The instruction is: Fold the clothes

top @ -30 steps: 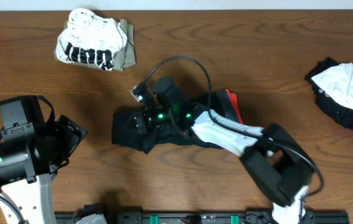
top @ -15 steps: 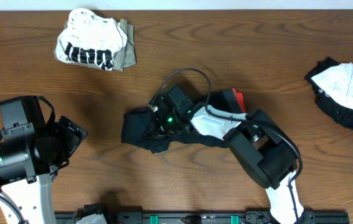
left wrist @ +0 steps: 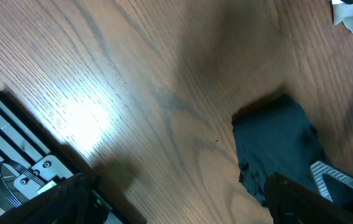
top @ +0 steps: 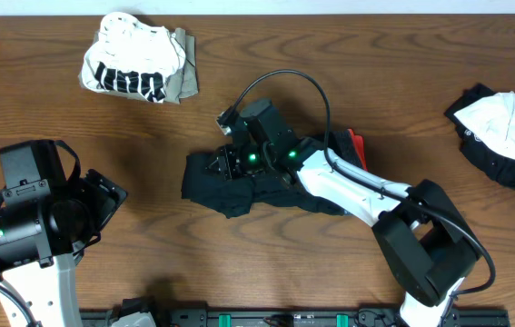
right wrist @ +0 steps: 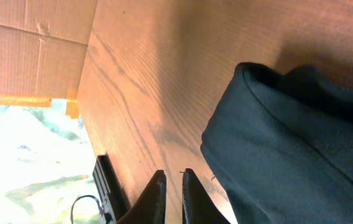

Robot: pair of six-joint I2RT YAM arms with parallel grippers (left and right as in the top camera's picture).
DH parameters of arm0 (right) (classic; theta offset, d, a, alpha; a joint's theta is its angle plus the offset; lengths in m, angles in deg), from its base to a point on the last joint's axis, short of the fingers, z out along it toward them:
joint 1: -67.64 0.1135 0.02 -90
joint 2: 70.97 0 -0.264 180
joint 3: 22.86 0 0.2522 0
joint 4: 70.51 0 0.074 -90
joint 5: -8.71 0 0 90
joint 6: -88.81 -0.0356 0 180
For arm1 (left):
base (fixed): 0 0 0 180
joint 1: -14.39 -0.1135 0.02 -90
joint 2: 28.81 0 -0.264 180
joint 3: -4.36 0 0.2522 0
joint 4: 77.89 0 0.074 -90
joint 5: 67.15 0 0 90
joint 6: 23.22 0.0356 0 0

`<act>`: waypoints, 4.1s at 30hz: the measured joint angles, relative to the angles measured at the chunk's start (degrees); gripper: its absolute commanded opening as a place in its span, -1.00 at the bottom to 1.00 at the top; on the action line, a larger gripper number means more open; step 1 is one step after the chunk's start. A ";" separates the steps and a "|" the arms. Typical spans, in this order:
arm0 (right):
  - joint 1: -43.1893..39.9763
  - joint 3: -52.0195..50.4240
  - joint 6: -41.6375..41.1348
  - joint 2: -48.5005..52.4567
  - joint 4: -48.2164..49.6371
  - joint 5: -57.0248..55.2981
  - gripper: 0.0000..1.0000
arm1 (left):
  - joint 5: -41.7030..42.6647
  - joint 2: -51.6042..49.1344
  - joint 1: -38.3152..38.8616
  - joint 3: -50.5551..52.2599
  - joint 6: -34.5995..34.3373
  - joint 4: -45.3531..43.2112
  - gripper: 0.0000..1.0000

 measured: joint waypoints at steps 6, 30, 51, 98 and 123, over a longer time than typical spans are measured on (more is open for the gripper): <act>-0.02 0.00 0.68 2.73 -0.26 -3.87 -0.75 | 0.02 0.00 0.00 0.00 0.00 0.00 0.82; -8.52 3.34 10.86 -9.99 -22.32 -13.31 0.52 | 0.00 0.00 -0.02 0.02 0.02 0.20 0.84; -46.69 0.87 35.67 -20.55 -61.09 -17.11 0.98 | 0.02 -0.02 -0.04 2.67 0.02 0.17 0.84; -53.40 -14.05 51.58 -5.09 -41.53 3.41 0.99 | 0.00 0.00 -0.04 3.34 0.02 0.57 0.84; -54.64 -17.49 45.88 -5.97 -35.76 8.50 0.98 | 0.02 0.00 -0.04 3.37 0.02 0.59 0.84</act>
